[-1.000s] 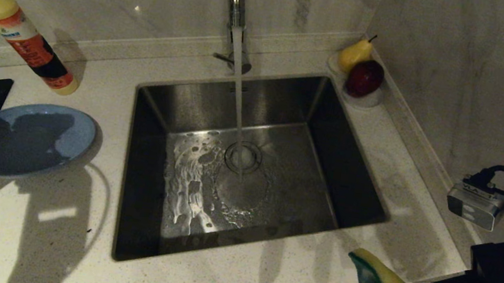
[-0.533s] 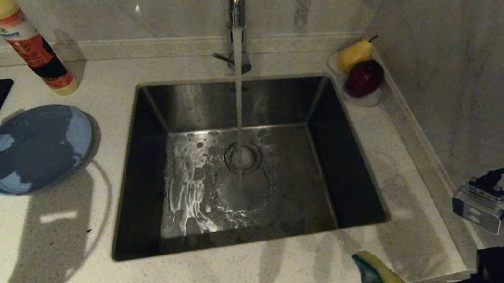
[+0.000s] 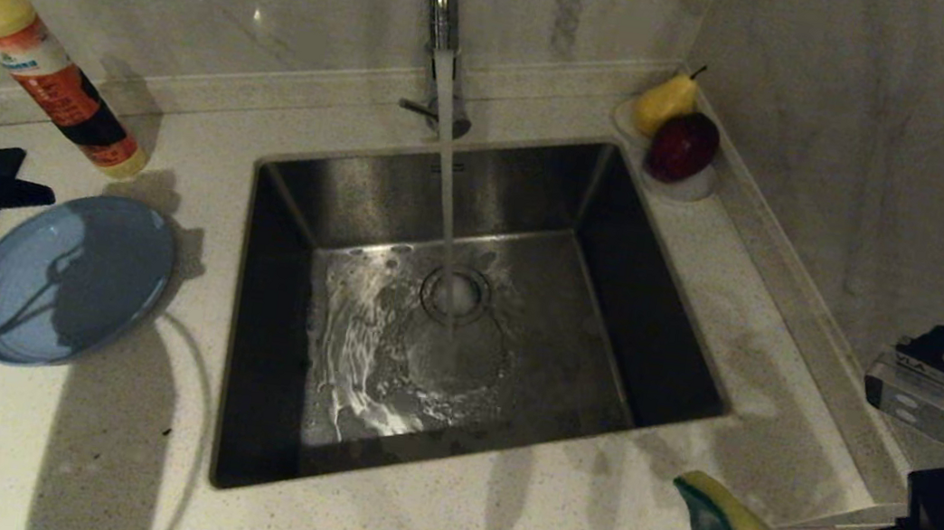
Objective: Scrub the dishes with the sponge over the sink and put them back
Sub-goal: Place the plate on the table, then put down the sponge
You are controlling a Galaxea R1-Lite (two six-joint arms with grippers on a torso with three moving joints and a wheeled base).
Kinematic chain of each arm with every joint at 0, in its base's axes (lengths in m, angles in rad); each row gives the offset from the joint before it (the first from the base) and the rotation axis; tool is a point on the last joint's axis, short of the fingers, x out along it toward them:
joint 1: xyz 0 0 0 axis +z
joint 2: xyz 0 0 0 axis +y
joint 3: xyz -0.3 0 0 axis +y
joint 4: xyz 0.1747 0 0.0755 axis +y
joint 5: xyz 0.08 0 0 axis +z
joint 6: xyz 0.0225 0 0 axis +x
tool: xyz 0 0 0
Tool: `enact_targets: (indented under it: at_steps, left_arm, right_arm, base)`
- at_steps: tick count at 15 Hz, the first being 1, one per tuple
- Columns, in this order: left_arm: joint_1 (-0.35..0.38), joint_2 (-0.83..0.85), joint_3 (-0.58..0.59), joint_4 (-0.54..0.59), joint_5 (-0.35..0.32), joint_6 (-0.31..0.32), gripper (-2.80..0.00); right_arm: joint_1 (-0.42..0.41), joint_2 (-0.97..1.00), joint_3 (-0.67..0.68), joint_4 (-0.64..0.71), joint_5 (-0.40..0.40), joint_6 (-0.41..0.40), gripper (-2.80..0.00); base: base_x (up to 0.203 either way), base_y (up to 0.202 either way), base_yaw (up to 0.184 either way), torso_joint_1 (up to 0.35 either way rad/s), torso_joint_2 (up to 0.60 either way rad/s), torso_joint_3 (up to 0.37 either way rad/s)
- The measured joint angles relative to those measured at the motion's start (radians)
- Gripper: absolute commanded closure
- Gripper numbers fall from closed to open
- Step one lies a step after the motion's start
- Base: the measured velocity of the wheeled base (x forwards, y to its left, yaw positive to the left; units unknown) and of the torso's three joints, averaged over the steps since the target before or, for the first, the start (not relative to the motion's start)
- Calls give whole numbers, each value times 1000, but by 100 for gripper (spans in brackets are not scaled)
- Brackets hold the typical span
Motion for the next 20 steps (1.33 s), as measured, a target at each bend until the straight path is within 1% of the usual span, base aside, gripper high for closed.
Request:
enact_targets:
  at_steps: [1,2,3,4,5,6,7,9,10,11,12,15,16,18,20]
  left_arm:
    - [-13,-17,15,-1,-13,81,0]
    - [-26,-31,31,-5,11,153,0]
    - [-43,-42,47,-14,82,214,0]
    - [-71,-51,65,-31,173,253,0]
    - [-108,-59,94,-74,285,275,0]
    - [-155,-64,128,-146,389,283,0]
    - [-212,-68,163,-217,478,286,0]
    - [-358,-86,255,-378,645,286,0]
    - [-403,-105,287,-426,699,285,0]
    - [-435,-143,313,-448,746,281,0]
    - [-455,-193,330,-437,777,272,0]
    - [-477,-372,356,-329,868,218,0]
    - [-473,-432,361,-287,886,200,0]
    - [-425,-562,376,-189,908,171,0]
    - [-370,-670,409,-135,912,155,0]
  right_arm:
    - [-5,-5,4,0,-1,0,0]
    - [-11,-12,19,0,-4,0,0]
    - [-16,-22,33,-2,-8,0,0]
    - [-17,-32,44,-3,-14,0,0]
    - [-21,-41,52,-2,-17,0,0]
    - [-24,-48,55,-1,-18,-1,0]
    - [-26,-53,59,-1,-19,-1,0]
    - [-29,-62,67,-1,-19,-2,0]
    - [-30,-66,70,-2,-19,-2,0]
    - [-32,-69,72,-1,-20,-2,0]
    - [-34,-70,75,-1,-22,-2,0]
    - [-36,-74,94,-3,-24,-3,0]
    - [-36,-74,100,-4,-24,-5,0]
    - [-38,-77,107,-4,-24,-5,0]
    - [-38,-81,109,-5,-25,-5,0]
  base:
    - [0,0,0,0,0,0]
    - [0,0,0,0,0,0]
    - [0,0,0,0,0,0]
    - [0,0,0,0,0,0]
    - [0,0,0,0,0,0]
    - [0,0,0,0,0,0]
    - [0,0,0,0,0,0]
    - [0,0,0,0,0,0]
    - [0,0,0,0,0,0]
    - [0,0,0,0,0,0]
    - [0,0,0,0,0,0]
    - [0,0,0,0,0,0]
    - [0,0,0,0,0,0]
    - [0,0,0,0,0,0]
    - [0,0,0,0,0,0]
